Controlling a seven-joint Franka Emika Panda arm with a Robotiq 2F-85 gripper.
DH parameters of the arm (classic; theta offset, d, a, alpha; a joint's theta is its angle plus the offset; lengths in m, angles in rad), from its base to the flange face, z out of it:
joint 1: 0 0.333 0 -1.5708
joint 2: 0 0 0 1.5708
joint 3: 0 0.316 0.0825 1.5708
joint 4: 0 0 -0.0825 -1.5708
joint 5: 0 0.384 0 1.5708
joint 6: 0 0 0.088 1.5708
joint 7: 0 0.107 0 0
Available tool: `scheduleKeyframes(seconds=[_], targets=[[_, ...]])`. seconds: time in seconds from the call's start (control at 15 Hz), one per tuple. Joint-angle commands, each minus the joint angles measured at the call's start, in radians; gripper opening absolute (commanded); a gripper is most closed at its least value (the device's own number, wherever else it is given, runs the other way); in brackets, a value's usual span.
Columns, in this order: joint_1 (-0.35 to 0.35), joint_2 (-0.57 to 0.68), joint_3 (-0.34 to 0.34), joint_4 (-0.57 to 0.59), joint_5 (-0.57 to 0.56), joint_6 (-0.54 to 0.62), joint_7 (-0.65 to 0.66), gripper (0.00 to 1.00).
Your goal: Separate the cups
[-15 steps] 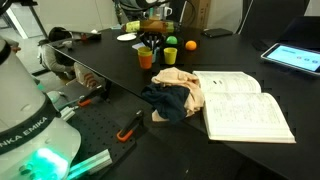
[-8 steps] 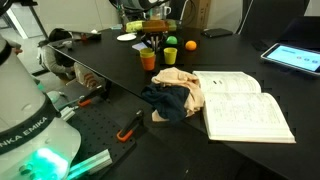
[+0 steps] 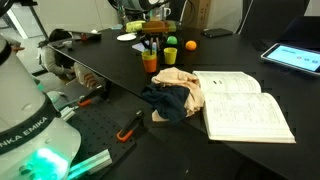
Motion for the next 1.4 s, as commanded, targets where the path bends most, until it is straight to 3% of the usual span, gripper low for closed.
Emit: scheduleKeyframes(seconds=[0.0,0.13,0.2,0.27,0.4,0.67,1.33], targets=[[0.012,-0.014,-0.01,0.007,-0.025,-0.002,0.032,0.65],[0.014,-0.017,-0.014,0.012,-0.029,-0.003,0.039,0.81],[0.013,-0.018,-0.013,0.013,-0.028,-0.004,0.04,0.51],[0.012,-0.019,-0.013,0.014,-0.029,-0.004,0.04,0.42],[0.009,-0.019,-0.01,0.016,-0.025,-0.004,0.037,0.35],[0.005,-0.017,-0.004,0.016,-0.018,-0.002,0.033,0.02],[-0.007,-0.023,0.007,0.036,-0.001,-0.026,0.025,0.01]])
